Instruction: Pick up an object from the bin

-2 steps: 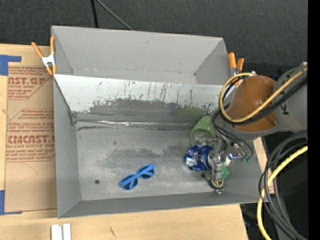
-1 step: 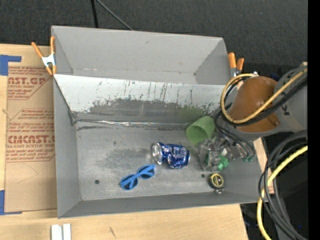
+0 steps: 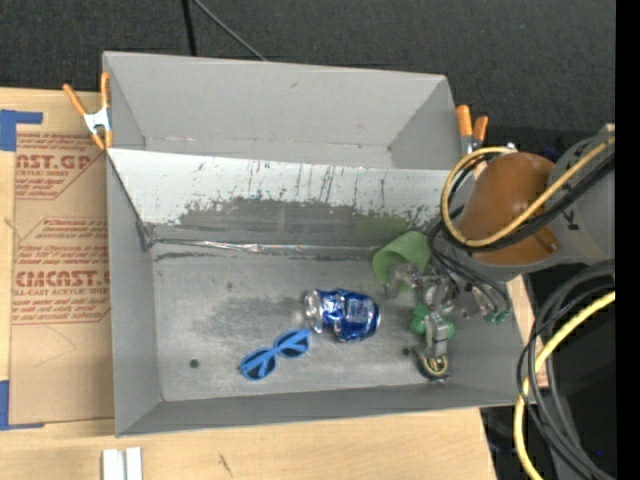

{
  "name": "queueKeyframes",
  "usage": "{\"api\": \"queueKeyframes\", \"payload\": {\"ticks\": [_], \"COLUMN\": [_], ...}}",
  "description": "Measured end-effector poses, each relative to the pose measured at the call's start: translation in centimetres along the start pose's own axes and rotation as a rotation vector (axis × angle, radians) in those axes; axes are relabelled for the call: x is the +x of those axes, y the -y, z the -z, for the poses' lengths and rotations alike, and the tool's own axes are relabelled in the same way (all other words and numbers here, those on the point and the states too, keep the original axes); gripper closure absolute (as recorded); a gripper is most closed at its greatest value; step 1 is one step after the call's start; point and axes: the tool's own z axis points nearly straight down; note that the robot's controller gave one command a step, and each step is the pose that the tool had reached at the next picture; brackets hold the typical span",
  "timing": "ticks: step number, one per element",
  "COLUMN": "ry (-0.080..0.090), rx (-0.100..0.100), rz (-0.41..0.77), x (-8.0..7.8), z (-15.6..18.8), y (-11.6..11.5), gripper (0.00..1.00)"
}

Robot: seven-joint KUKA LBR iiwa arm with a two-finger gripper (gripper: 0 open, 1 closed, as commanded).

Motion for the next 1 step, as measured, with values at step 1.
{"api": "queueKeyframes", "payload": {"ticks": [1], "ry": [-0.001], "rx": [0.000], "rz": [0.000], "x": [0.03], "z": [-0.01], "y": [0.00], "gripper": [1.00]}}
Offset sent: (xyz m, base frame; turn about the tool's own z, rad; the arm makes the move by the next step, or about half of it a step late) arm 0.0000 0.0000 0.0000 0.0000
